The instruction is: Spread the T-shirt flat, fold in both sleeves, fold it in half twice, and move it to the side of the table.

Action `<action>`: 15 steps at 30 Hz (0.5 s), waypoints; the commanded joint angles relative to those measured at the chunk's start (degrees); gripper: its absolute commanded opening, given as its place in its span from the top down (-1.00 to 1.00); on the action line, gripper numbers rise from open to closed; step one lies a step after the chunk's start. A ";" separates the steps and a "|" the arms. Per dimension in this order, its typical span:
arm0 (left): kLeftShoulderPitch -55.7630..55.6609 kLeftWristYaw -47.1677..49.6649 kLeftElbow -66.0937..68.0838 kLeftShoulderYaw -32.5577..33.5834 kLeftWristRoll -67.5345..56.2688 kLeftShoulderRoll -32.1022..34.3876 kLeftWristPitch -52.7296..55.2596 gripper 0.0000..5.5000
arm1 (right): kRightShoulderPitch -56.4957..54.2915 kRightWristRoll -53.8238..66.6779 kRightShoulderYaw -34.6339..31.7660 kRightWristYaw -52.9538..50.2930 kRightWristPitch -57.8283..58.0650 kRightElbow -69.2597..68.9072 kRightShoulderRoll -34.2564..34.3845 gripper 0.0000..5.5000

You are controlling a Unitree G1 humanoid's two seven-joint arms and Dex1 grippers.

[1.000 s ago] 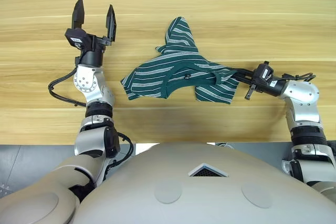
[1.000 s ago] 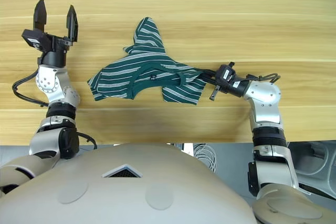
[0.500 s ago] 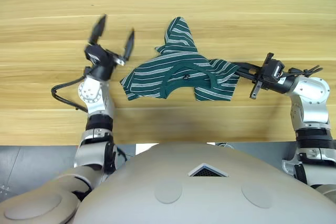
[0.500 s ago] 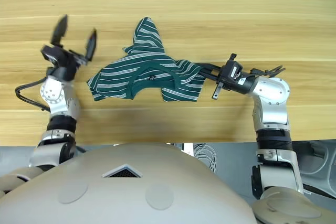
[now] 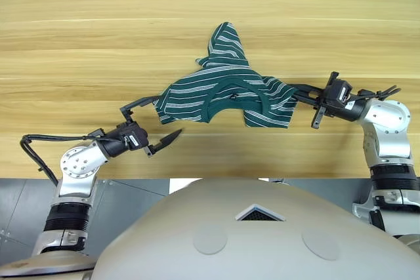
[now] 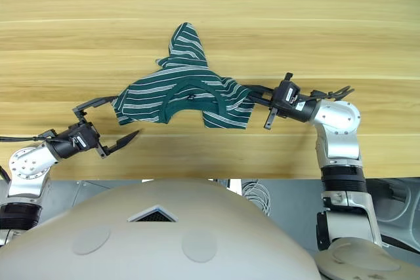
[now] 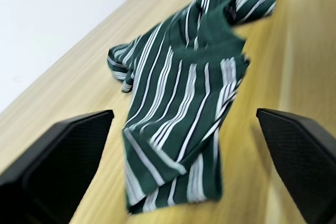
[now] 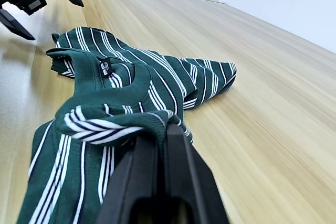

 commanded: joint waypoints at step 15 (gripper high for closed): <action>-1.55 4.71 -0.28 2.15 3.51 6.89 0.76 -0.79 | -0.15 -0.53 0.02 -0.60 0.18 -0.54 -1.35 1.00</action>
